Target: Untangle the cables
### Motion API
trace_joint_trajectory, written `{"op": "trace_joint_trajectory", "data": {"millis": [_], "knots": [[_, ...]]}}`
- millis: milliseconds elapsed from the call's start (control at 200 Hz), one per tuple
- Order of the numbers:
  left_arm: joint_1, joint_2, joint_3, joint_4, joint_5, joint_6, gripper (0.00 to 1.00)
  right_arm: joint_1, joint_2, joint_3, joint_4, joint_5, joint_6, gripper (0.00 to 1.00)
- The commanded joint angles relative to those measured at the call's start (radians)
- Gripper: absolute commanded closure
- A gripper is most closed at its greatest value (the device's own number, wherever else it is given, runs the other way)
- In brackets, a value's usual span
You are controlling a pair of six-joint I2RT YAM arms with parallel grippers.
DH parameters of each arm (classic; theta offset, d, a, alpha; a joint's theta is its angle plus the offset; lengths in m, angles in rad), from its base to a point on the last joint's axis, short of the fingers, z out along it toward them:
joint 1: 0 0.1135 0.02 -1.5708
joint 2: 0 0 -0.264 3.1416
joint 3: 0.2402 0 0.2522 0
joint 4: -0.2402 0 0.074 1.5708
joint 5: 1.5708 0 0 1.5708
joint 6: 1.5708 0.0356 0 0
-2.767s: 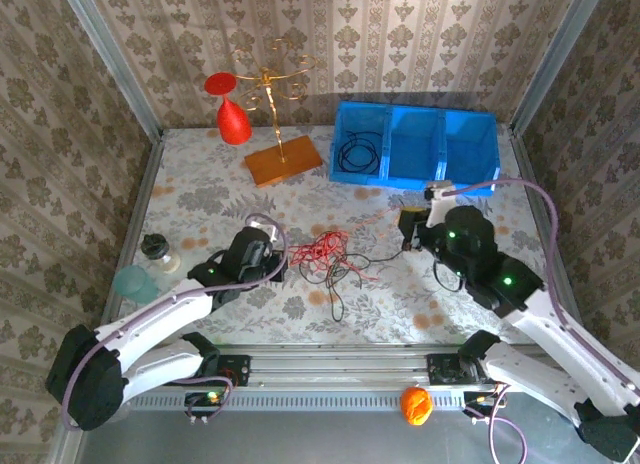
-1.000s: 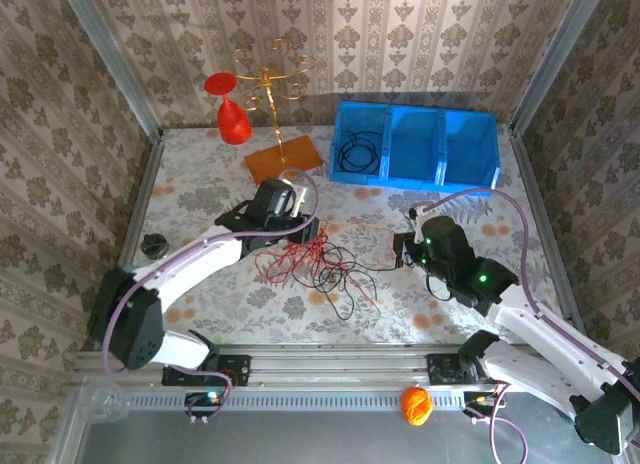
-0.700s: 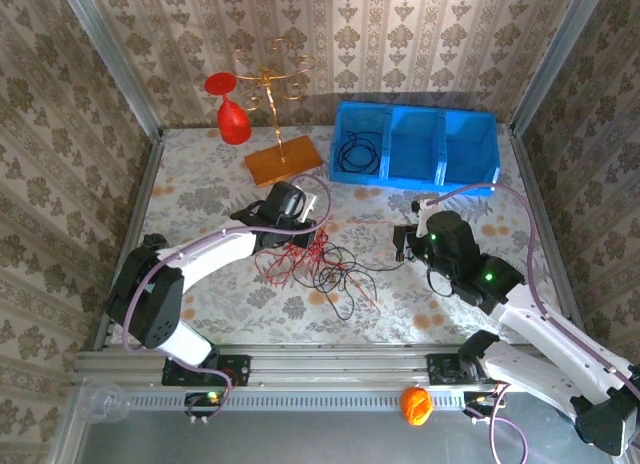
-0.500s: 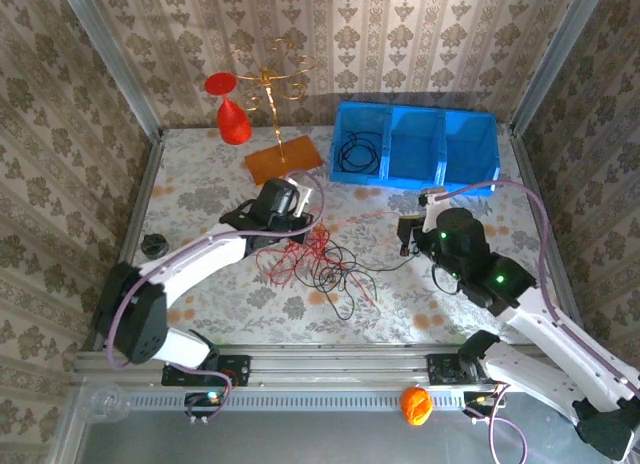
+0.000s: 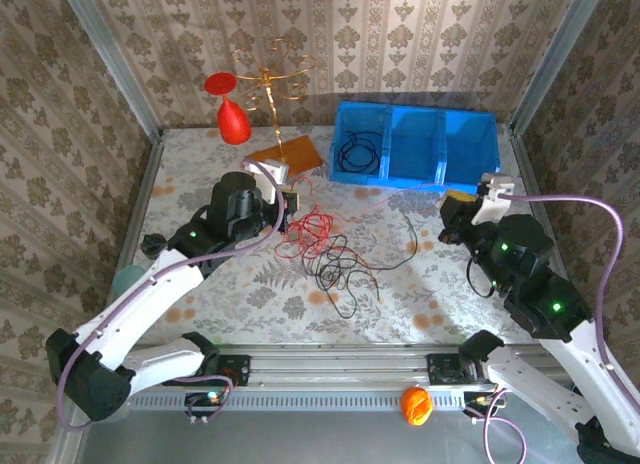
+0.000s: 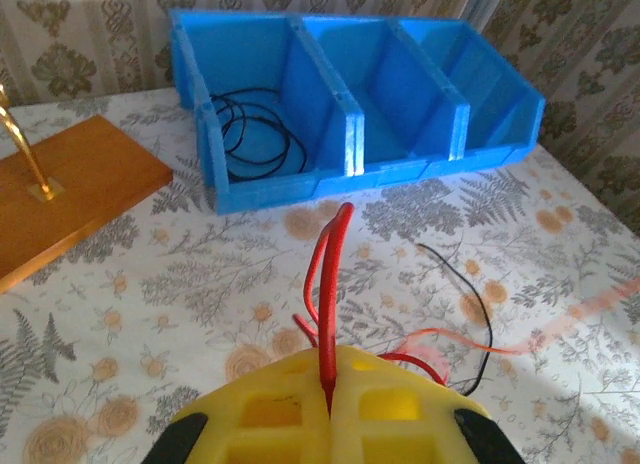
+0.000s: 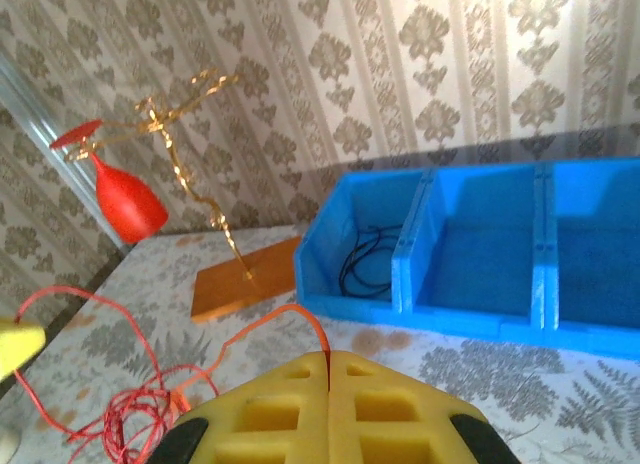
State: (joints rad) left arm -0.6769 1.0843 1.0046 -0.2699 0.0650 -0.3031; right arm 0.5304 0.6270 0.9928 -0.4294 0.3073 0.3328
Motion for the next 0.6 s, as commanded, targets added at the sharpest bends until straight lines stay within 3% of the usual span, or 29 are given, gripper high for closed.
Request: {"op": "trace_joint_trajectory", "data": {"millis": [0,320,595], "knots": [[0.017,-0.032,-0.072,-0.019,-0.044,-0.040,1.00,-0.011,-0.019,0.059,-0.004,0.072,-0.039,1.00],[0.082,-0.069,-0.325,0.086,-0.037,-0.139,1.00,-0.036,-0.028,0.151,0.039,0.156,-0.089,1.00],[0.067,0.015,-0.391,0.184,0.044,-0.195,1.00,-0.052,0.170,0.260,0.061,0.110,-0.098,1.00]]}}
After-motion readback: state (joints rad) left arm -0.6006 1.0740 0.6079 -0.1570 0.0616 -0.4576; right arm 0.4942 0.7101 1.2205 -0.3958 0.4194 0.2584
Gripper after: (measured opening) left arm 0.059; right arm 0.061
